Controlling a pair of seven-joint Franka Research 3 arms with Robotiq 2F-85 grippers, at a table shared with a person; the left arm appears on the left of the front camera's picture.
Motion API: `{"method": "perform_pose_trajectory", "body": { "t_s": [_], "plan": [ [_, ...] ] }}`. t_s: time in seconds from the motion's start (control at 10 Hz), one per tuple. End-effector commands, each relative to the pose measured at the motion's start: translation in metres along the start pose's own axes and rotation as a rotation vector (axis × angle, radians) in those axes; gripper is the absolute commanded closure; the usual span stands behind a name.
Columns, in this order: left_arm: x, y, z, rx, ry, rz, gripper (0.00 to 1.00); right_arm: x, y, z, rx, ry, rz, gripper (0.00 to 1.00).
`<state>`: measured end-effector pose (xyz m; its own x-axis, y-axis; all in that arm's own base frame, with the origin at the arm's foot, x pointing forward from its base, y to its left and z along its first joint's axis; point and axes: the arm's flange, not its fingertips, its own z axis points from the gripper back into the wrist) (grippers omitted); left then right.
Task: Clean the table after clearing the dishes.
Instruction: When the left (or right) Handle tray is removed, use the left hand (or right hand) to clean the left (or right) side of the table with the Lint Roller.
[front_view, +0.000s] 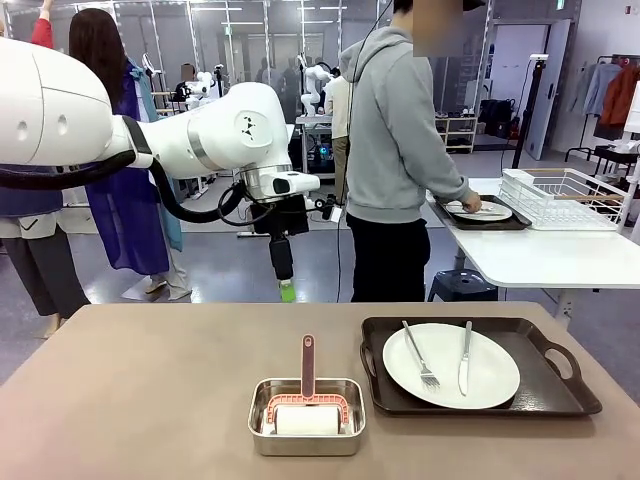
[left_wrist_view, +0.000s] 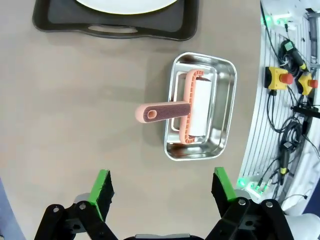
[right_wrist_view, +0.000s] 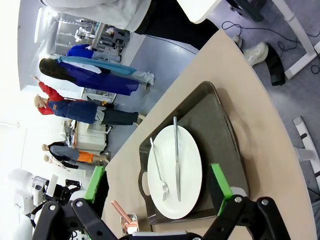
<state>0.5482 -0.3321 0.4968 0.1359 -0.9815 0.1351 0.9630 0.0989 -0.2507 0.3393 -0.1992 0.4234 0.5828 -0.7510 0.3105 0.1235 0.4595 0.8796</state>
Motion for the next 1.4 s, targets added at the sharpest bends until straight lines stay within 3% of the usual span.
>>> {"method": "perform_pose_trajectory", "body": {
  "t_s": [0.0, 0.2, 0.6, 1.3],
  "plan": [
    [0.01, 0.011, -0.015, -0.033, 0.037, -0.038, 0.0, -0.002, 0.0, 0.001, 0.005, 0.004, 0.015, 0.0],
    [0.024, 0.027, -0.034, -0.08, 0.054, -0.106, 0.0, -0.002, 0.0, 0.001, 0.005, 0.004, 0.015, 0.0],
    [0.033, 0.061, -0.07, -0.209, 0.117, -0.067, 0.0, -0.002, 0.0, 0.001, 0.005, 0.004, 0.015, 0.0],
    [0.034, 0.058, -0.12, -0.334, 0.104, -0.03, 0.0, -0.002, 0.0, 0.001, 0.005, 0.004, 0.015, 0.0]
  ]
}}
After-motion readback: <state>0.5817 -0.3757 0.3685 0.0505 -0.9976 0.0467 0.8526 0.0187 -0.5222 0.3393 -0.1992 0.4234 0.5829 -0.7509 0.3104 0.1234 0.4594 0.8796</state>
